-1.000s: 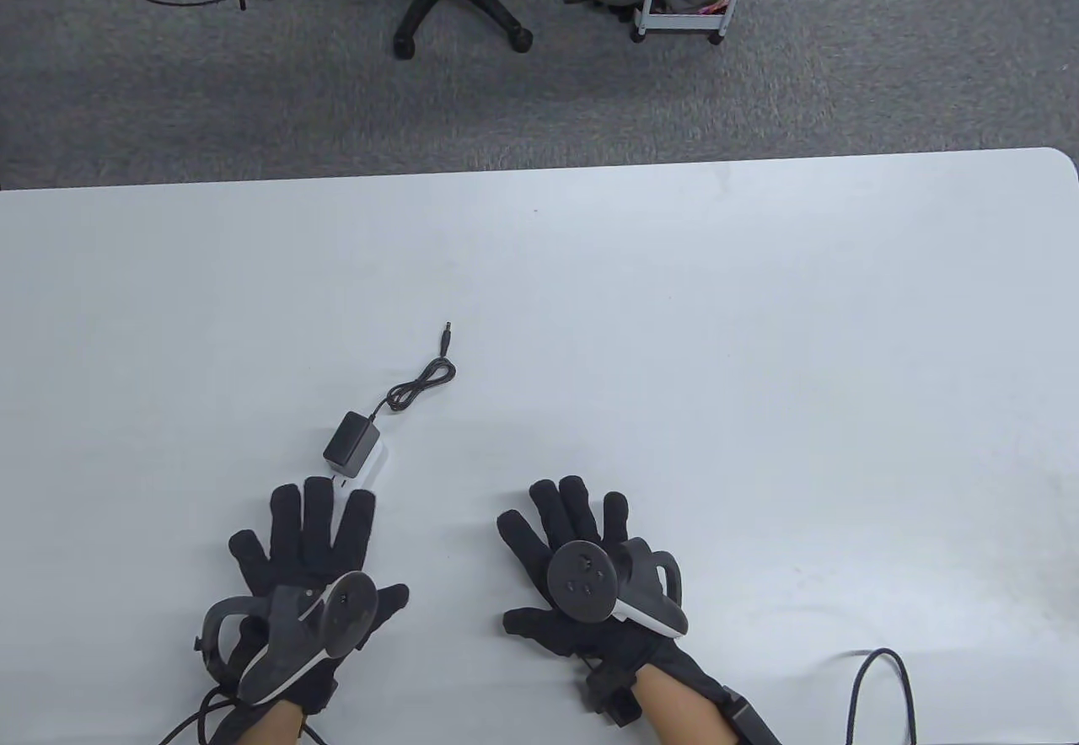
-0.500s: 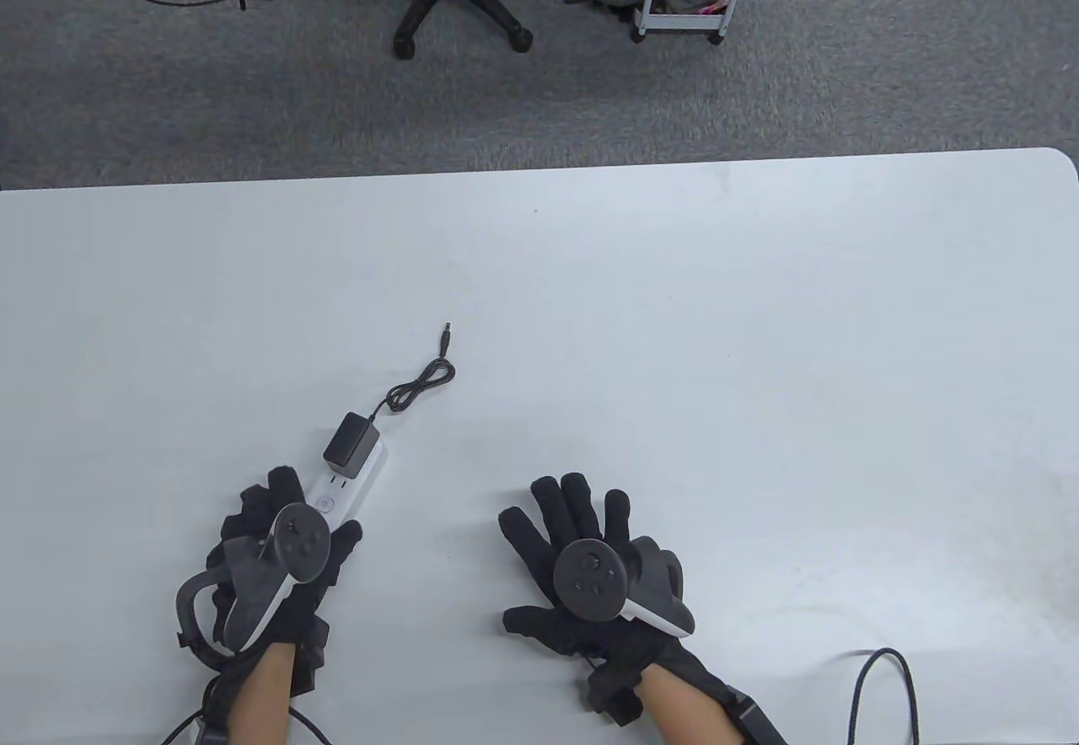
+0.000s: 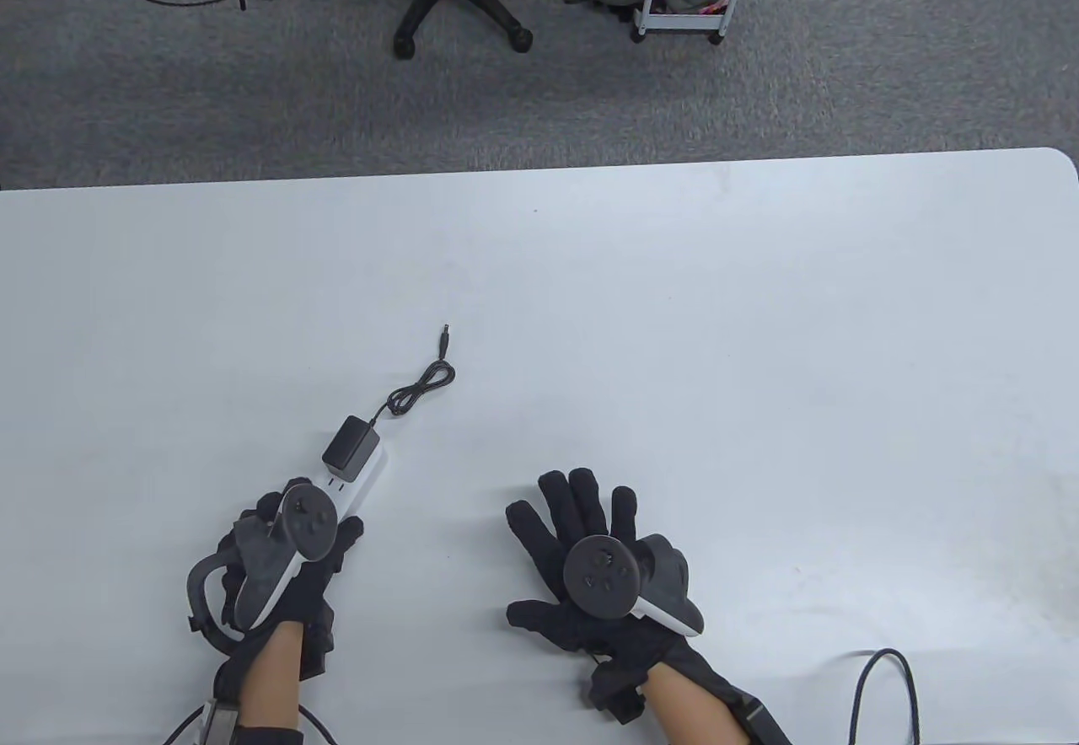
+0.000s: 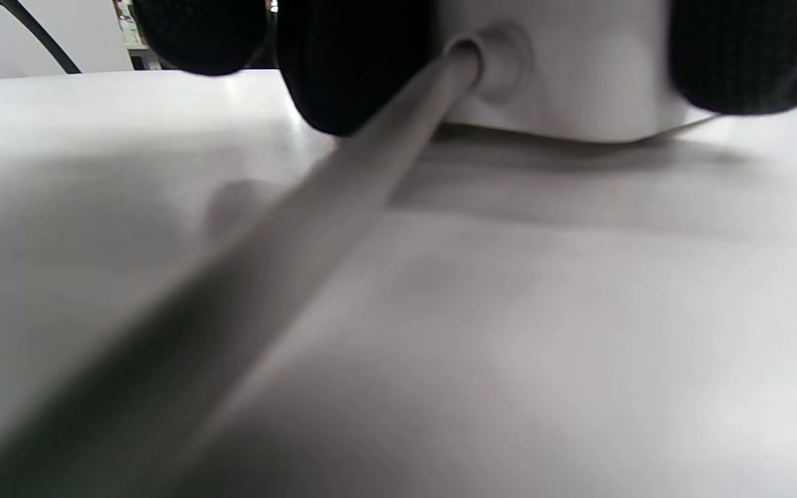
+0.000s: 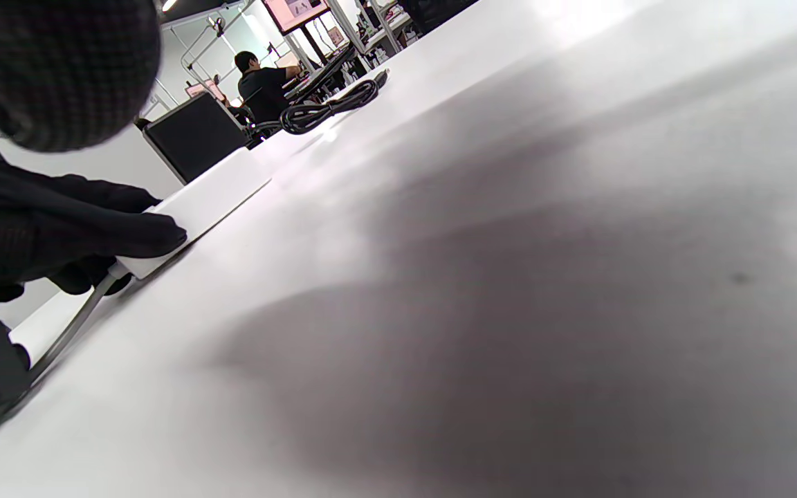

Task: Remove the power adapter from the power strip

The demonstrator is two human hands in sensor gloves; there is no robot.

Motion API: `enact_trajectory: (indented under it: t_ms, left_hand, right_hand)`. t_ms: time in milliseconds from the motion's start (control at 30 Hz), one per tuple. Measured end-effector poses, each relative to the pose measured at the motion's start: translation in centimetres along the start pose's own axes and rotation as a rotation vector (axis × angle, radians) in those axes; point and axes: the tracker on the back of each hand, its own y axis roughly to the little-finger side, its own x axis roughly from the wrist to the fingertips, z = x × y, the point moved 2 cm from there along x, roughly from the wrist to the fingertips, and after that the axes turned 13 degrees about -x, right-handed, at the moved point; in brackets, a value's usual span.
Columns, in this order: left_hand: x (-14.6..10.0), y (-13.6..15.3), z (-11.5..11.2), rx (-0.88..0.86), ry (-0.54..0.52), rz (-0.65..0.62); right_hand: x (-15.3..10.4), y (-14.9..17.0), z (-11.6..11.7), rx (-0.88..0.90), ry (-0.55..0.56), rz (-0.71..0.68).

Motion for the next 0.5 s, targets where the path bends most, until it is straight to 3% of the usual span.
enact_trajectory:
  t_ms: [267, 500]
  left_hand:
    - [-2.6, -0.5, 0.8, -0.016, -0.075, -0.207]
    - [-5.3, -3.1, -0.2, 0.02, 0.035, -0.42]
  right_hand:
    - [0.1, 0.0, 0.1, -0.007, -0.003, 0.005]
    - [-0.1, 0.1, -0.2, 0.069, -0.014, -0.07]
